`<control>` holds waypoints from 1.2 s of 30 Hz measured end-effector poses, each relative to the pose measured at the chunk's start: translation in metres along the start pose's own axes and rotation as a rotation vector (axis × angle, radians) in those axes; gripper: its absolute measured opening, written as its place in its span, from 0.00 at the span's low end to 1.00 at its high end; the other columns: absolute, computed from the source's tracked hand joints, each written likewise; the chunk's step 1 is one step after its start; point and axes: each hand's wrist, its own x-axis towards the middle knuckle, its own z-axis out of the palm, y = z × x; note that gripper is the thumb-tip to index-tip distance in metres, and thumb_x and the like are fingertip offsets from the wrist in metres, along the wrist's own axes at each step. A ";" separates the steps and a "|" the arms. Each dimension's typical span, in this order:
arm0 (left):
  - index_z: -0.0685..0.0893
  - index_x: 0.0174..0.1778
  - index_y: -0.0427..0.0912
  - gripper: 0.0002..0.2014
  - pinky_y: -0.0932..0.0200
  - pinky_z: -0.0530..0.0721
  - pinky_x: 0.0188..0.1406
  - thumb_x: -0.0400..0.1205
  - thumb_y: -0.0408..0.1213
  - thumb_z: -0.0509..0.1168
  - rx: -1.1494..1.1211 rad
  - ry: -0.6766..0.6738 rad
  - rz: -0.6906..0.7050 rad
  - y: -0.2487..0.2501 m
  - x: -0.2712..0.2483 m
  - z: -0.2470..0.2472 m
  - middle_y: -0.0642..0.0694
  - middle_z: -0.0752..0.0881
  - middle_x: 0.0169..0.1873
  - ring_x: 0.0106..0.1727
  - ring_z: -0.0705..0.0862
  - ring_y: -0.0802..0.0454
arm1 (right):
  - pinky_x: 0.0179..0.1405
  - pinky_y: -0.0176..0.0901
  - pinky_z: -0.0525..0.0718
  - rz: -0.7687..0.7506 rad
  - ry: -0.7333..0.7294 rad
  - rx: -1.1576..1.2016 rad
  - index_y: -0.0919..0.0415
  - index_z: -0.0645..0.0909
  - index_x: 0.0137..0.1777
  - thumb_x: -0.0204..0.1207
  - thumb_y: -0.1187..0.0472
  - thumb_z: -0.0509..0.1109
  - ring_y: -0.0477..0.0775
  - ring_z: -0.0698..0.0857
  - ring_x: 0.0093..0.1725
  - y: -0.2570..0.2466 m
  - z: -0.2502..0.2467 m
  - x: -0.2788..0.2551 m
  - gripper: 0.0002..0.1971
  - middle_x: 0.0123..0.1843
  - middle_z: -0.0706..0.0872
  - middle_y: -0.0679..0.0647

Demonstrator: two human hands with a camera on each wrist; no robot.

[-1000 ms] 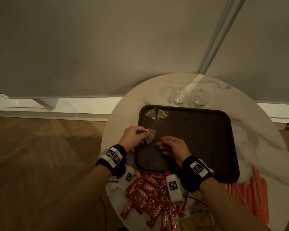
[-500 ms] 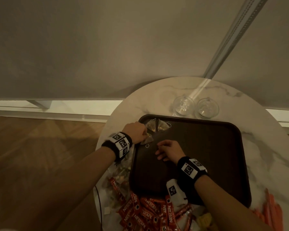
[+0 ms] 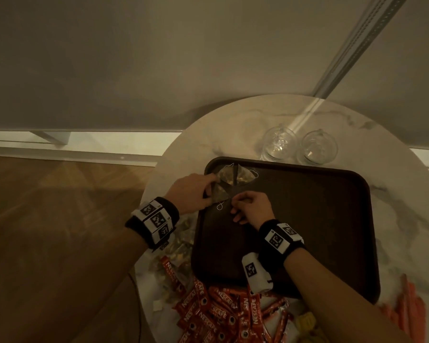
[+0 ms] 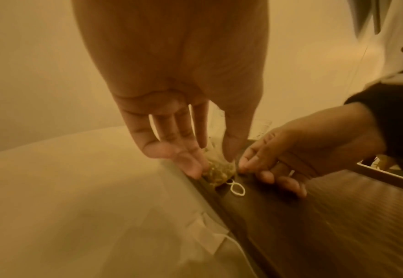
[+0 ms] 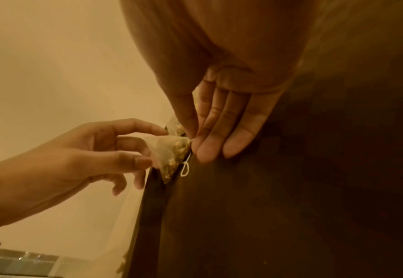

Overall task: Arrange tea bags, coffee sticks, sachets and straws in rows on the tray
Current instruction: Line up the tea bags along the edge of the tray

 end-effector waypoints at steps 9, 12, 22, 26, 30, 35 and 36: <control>0.83 0.61 0.55 0.18 0.62 0.72 0.36 0.80 0.59 0.65 0.057 0.123 -0.079 0.003 0.011 0.019 0.56 0.86 0.43 0.41 0.81 0.58 | 0.27 0.42 0.85 0.106 0.049 0.103 0.60 0.84 0.50 0.79 0.59 0.73 0.50 0.87 0.26 -0.009 0.002 0.010 0.05 0.34 0.91 0.54; 0.85 0.59 0.53 0.17 0.62 0.72 0.37 0.81 0.57 0.65 0.036 0.167 -0.119 0.003 0.016 0.022 0.54 0.87 0.43 0.40 0.80 0.58 | 0.26 0.41 0.85 0.116 0.047 0.118 0.61 0.84 0.51 0.78 0.57 0.73 0.50 0.87 0.26 -0.008 0.001 0.011 0.07 0.34 0.92 0.54; 0.84 0.57 0.52 0.15 0.61 0.75 0.39 0.80 0.55 0.66 0.030 0.209 -0.101 0.004 0.015 0.028 0.53 0.83 0.45 0.44 0.81 0.55 | 0.25 0.43 0.85 0.180 0.050 0.090 0.63 0.84 0.49 0.77 0.55 0.75 0.51 0.87 0.24 -0.017 0.000 0.012 0.10 0.30 0.91 0.54; 0.81 0.62 0.51 0.20 0.58 0.80 0.45 0.77 0.54 0.70 -0.023 0.198 -0.125 0.008 0.009 0.028 0.53 0.83 0.49 0.48 0.81 0.55 | 0.24 0.41 0.85 0.176 0.056 0.113 0.62 0.84 0.48 0.76 0.56 0.75 0.50 0.87 0.24 -0.013 0.000 0.007 0.09 0.32 0.91 0.53; 0.78 0.68 0.53 0.25 0.60 0.77 0.46 0.75 0.52 0.73 -0.074 0.228 -0.150 0.006 -0.014 0.015 0.55 0.82 0.51 0.50 0.80 0.56 | 0.26 0.42 0.85 0.183 0.047 0.179 0.64 0.84 0.47 0.80 0.54 0.71 0.51 0.87 0.24 -0.017 0.001 -0.002 0.12 0.30 0.90 0.54; 0.87 0.37 0.45 0.12 0.58 0.80 0.39 0.81 0.48 0.69 -0.273 0.404 -0.303 -0.010 -0.062 0.002 0.53 0.86 0.33 0.31 0.79 0.62 | 0.29 0.43 0.85 0.156 0.010 0.181 0.67 0.82 0.50 0.86 0.58 0.63 0.52 0.87 0.26 -0.016 -0.001 -0.018 0.12 0.31 0.89 0.57; 0.85 0.28 0.44 0.20 0.57 0.80 0.36 0.82 0.51 0.66 -0.326 0.416 -0.367 -0.017 -0.075 0.003 0.51 0.85 0.26 0.26 0.80 0.58 | 0.30 0.42 0.85 0.132 0.003 0.119 0.67 0.82 0.52 0.85 0.61 0.63 0.52 0.87 0.28 -0.014 -0.001 -0.026 0.10 0.35 0.89 0.59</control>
